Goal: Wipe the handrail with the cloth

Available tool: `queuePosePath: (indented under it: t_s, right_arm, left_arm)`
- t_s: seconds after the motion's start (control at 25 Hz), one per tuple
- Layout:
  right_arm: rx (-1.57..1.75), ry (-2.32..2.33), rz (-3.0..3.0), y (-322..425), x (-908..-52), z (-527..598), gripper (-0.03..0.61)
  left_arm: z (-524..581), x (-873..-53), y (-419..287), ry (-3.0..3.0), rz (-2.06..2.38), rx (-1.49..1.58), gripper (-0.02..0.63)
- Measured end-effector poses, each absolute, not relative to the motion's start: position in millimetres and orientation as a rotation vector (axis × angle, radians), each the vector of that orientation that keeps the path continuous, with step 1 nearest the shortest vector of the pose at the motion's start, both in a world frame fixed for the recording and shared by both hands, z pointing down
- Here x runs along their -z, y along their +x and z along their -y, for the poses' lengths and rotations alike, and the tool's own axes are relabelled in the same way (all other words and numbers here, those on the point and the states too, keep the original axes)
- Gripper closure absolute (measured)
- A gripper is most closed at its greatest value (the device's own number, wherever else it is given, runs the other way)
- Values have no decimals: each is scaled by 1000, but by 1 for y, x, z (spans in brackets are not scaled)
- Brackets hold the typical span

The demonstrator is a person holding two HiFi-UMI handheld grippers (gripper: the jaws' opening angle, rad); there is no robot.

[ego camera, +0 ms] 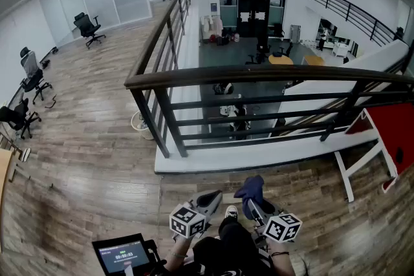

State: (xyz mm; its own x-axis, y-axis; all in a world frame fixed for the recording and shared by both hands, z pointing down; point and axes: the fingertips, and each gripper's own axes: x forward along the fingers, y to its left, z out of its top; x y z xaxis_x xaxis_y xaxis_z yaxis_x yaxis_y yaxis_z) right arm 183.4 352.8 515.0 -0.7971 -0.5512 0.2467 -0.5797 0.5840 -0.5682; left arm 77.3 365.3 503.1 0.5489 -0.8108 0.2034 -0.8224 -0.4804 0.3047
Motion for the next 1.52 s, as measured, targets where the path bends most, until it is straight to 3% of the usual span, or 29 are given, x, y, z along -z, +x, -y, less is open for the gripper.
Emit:
queuePosePath:
  t_s: [0.68, 1.0, 1.52]
  right_arm:
    - [-1016, 941, 2736, 145, -510, -183, 486]
    - [-811, 862, 2791, 99, -484, -69, 486]
    - [-719, 594, 2861, 9, -451, 9, 486]
  left_arm:
    - [-202, -505, 23, 2307, 1432, 10, 614]
    - [-107, -492, -8, 2319, 1482, 2, 614]
    - [-79, -492, -62, 2204, 1663, -45, 614]
